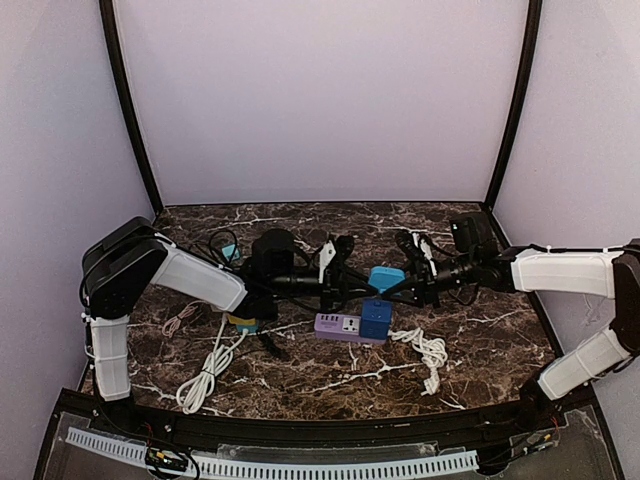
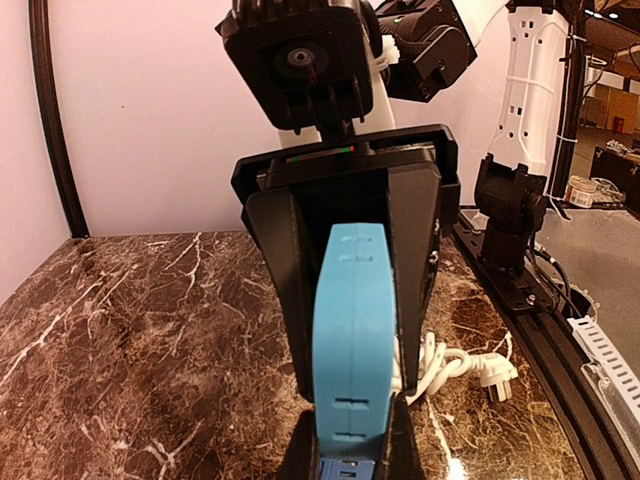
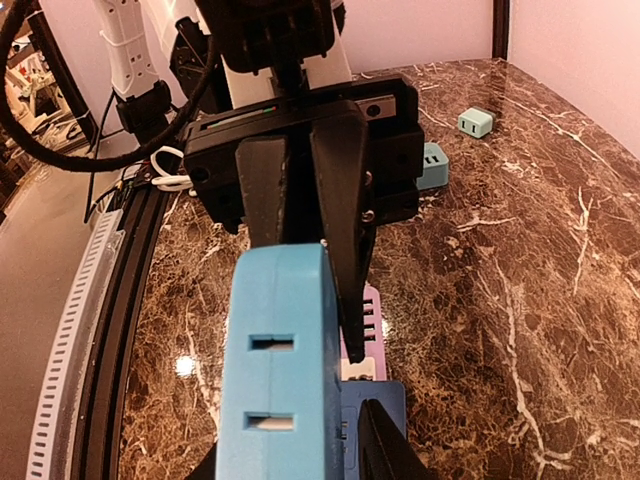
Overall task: Insert the plug
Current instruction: Adjust the plug.
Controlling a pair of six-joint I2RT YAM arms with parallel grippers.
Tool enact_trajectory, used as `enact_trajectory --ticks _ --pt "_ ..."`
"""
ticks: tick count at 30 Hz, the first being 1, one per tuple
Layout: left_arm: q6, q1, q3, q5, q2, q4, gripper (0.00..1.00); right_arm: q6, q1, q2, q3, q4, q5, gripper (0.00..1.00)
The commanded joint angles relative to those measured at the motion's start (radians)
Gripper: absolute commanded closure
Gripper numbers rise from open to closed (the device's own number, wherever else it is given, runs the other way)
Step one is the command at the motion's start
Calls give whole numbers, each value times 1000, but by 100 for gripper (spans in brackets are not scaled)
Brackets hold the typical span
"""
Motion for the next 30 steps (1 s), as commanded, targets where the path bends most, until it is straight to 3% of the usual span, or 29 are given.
enact_trajectory --ticks 1,9,15,18,20,21,24,30 --pt "30 -6 -4 10 -12 -16 99 -4 0 -20 20 -6 -12 67" --pt "42 -7 -3 14 -9 -25 99 3 0 -34 14 8 -18 64" --pt "42 -7 -5 12 -9 -23 99 5 0 -22 14 12 -9 97" --pt "45 -8 -9 -2 -8 -35 99 -4 1 -28 8 15 -3 100" --pt "44 -8 -16 -17 -7 -39 91 -11 1 -30 -6 30 27 100" --pt "44 -8 -24 -21 -5 -39 73 -15 1 -31 -20 45 49 100" --pt "49 -8 -33 -33 -3 -55 43 -26 2 -34 -60 112 90 100" --pt "105 -2 -42 -53 10 -105 31 -66 37 -51 -107 220 192 100"
